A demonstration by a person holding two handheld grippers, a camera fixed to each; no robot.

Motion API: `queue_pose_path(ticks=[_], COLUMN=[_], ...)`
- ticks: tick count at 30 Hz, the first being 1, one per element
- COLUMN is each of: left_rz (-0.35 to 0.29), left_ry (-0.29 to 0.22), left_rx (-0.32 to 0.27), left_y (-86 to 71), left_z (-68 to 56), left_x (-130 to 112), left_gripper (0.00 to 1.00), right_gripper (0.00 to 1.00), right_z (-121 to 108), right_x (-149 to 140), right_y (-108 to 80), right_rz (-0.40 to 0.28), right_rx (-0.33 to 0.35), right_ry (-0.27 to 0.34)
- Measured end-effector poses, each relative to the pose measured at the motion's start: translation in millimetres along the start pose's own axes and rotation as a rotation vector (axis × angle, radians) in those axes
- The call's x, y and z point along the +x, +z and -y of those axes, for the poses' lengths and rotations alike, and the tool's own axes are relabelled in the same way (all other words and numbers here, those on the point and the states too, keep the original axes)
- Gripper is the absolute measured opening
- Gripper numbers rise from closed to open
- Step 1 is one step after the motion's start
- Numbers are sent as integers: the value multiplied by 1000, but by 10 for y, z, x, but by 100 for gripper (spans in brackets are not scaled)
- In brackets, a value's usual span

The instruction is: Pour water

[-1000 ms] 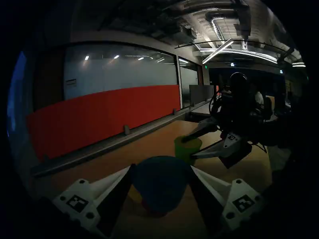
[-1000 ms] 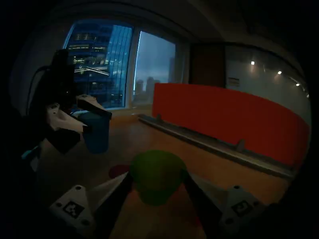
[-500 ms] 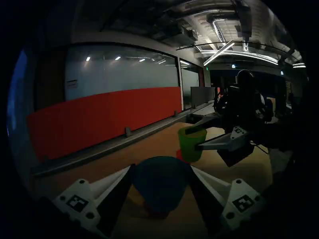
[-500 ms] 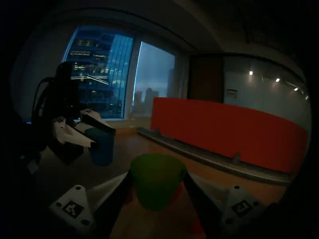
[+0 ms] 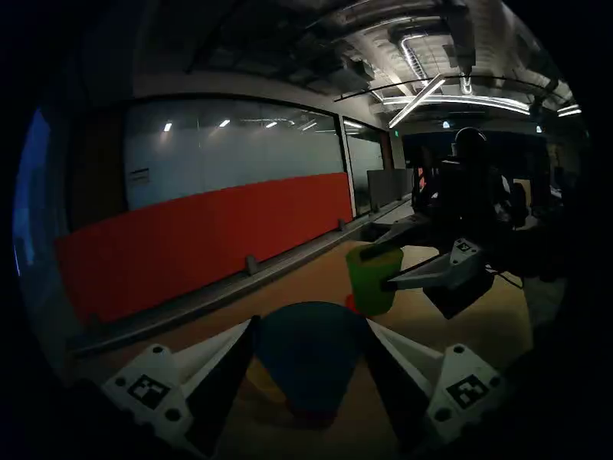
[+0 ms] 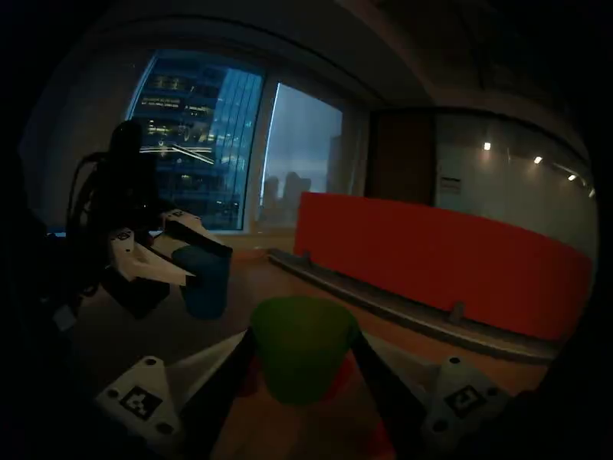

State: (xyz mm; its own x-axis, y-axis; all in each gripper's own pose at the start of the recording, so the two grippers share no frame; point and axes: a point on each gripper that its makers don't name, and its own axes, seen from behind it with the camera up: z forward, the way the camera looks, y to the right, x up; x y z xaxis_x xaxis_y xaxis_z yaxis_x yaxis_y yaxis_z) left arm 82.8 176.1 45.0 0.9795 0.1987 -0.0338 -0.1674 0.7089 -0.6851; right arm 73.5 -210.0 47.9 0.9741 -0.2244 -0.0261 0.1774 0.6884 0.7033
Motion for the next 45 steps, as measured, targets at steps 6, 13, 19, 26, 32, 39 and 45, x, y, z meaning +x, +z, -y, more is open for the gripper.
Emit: queue_pose_path(ticks=[6,13,19,26,32,39,45], left_rz=[-2,-15,-27,-45,-49,-59,-62], left_ry=[77,155,225,330,430,529,604], left_rx=[38,66,92,114,137,143,152], left_y=[34,86,108,119,141,150,155], left_z=[49,82,123,143,186,136,116], left_x=[61,190,339,529,677,848,980], left_gripper=[90,90,90,90,90,90,90], right_gripper=[99,99,100,100,100,100,100], right_z=[63,164,236,311,374,456,523], right_x=[27,53,56,70,73,61,59], right_y=[-6,-15,-29,-42,-36,-19,3], right_rz=[-4,-13,-15,-20,-19,-20,-20], right_rx=[16,43,61,84,100,120,133], right_ry=[-13,-9,-10,-7,-8,-6,-8])
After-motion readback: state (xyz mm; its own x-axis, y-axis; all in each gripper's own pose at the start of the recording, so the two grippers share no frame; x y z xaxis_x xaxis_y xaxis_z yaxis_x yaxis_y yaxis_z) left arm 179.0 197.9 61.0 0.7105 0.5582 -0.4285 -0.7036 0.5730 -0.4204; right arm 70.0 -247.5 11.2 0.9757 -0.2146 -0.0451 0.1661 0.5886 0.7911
